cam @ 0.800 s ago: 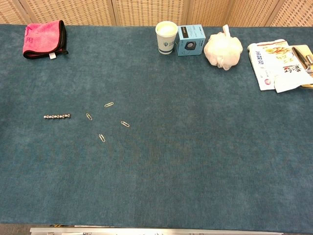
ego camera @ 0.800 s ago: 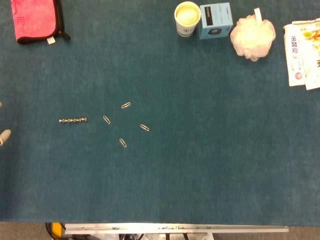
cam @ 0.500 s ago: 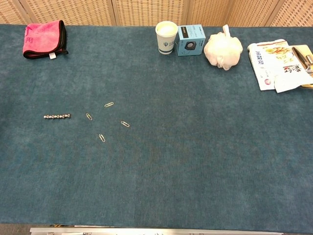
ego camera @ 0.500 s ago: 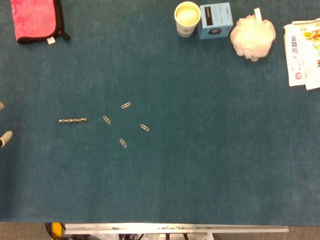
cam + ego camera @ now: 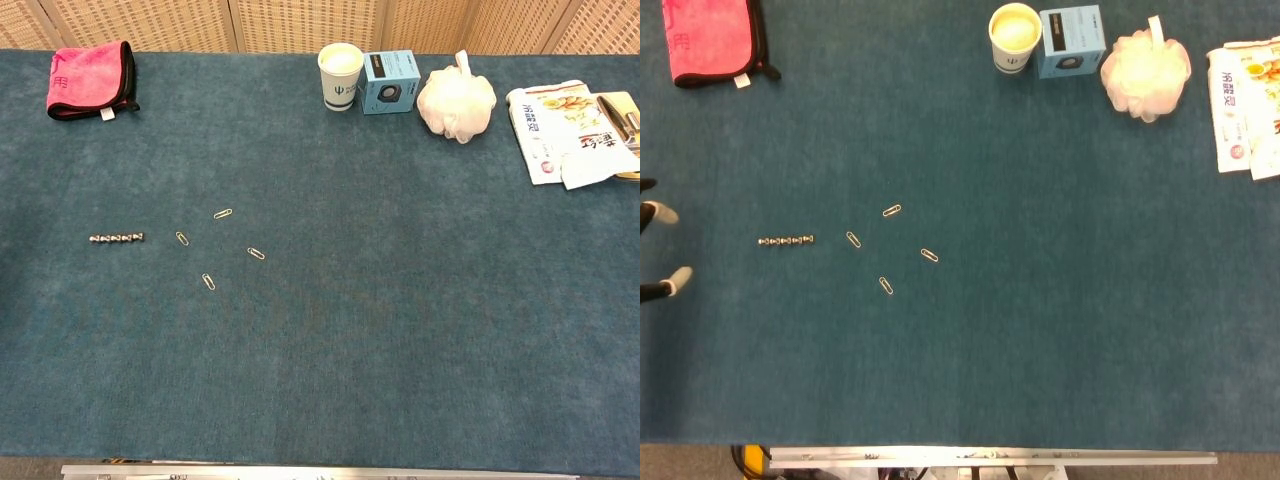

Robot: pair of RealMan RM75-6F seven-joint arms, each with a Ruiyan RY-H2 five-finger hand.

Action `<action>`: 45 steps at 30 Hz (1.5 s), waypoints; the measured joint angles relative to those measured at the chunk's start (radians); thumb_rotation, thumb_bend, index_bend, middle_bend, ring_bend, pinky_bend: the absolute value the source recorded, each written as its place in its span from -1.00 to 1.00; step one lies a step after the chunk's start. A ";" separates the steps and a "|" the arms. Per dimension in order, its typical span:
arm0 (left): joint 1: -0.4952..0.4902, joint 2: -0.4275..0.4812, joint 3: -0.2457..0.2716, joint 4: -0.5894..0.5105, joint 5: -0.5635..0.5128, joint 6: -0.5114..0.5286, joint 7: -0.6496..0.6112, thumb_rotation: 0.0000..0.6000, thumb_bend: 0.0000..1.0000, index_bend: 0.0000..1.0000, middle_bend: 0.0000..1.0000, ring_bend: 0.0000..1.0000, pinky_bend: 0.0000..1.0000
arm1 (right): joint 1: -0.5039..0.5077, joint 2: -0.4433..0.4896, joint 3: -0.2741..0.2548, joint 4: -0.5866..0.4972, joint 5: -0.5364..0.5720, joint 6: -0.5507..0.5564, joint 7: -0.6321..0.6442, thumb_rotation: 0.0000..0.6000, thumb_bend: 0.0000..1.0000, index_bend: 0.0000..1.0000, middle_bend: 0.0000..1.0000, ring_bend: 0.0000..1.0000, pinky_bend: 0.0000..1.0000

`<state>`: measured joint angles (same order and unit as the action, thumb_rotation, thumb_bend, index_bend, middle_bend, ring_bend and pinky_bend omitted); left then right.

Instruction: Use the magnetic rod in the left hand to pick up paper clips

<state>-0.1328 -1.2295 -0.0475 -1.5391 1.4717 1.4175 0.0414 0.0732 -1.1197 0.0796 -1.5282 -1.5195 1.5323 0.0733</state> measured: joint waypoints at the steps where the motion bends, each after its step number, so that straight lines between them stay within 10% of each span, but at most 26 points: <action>1: -0.002 -0.002 0.000 0.000 0.009 0.002 -0.006 1.00 -0.90 -0.21 -0.60 -0.79 -0.38 | -0.002 0.003 0.003 0.000 0.003 0.003 0.003 1.00 -1.00 -0.70 -0.69 -0.54 0.24; 12: -0.059 0.072 0.006 -0.127 0.005 -0.098 0.053 1.00 -0.90 -0.17 -0.90 -1.00 -0.92 | -0.012 0.007 0.012 0.005 0.009 0.020 0.021 1.00 -1.00 -0.67 -0.69 -0.52 0.13; 45: -0.218 0.039 0.013 -0.122 -0.171 -0.358 0.185 1.00 -0.34 -0.31 -0.99 -1.00 -0.96 | -0.036 0.012 0.030 0.010 0.026 0.052 0.034 1.00 -1.00 -0.65 -0.69 -0.52 0.07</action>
<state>-0.3509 -1.1906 -0.0342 -1.6610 1.3002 1.0593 0.2264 0.0368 -1.1078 0.1092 -1.5178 -1.4938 1.5848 0.1076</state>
